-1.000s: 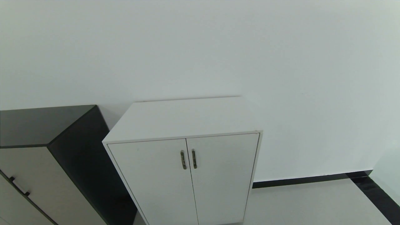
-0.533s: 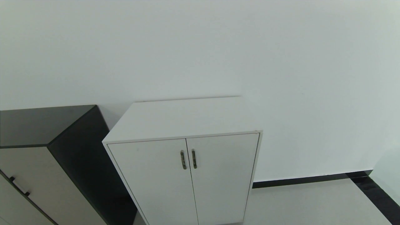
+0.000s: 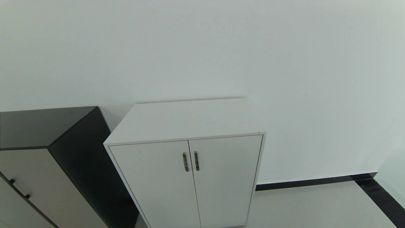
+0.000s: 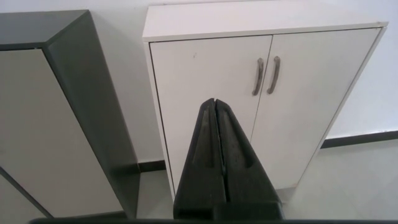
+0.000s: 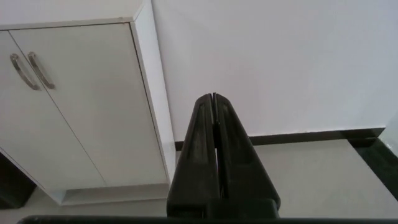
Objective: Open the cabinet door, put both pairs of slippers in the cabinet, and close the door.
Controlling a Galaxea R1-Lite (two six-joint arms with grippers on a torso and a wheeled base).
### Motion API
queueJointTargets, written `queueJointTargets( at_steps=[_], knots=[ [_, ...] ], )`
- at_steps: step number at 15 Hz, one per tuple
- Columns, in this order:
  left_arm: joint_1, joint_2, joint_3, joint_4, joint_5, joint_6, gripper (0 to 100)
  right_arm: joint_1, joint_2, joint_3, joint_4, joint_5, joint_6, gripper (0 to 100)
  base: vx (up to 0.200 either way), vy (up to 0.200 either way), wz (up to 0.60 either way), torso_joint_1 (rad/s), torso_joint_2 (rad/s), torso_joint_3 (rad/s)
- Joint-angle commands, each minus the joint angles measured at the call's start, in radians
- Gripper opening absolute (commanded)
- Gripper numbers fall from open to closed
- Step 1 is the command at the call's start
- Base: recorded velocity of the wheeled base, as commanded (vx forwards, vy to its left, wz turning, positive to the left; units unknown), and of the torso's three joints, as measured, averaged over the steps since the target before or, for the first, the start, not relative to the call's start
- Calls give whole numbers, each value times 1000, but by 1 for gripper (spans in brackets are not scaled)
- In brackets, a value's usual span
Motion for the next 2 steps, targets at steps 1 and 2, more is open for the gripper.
queueJointTargets(
  at_steps=[1, 2],
  knots=[
    [0, 1, 0, 0, 0, 0, 0, 0, 3, 0, 2, 1, -1, 0, 0, 0, 0, 0, 0, 0],
    [0, 1, 0, 0, 0, 0, 0, 0, 3, 0, 2, 1, 0, 0, 0, 0, 0, 0, 0, 0]
  ],
)
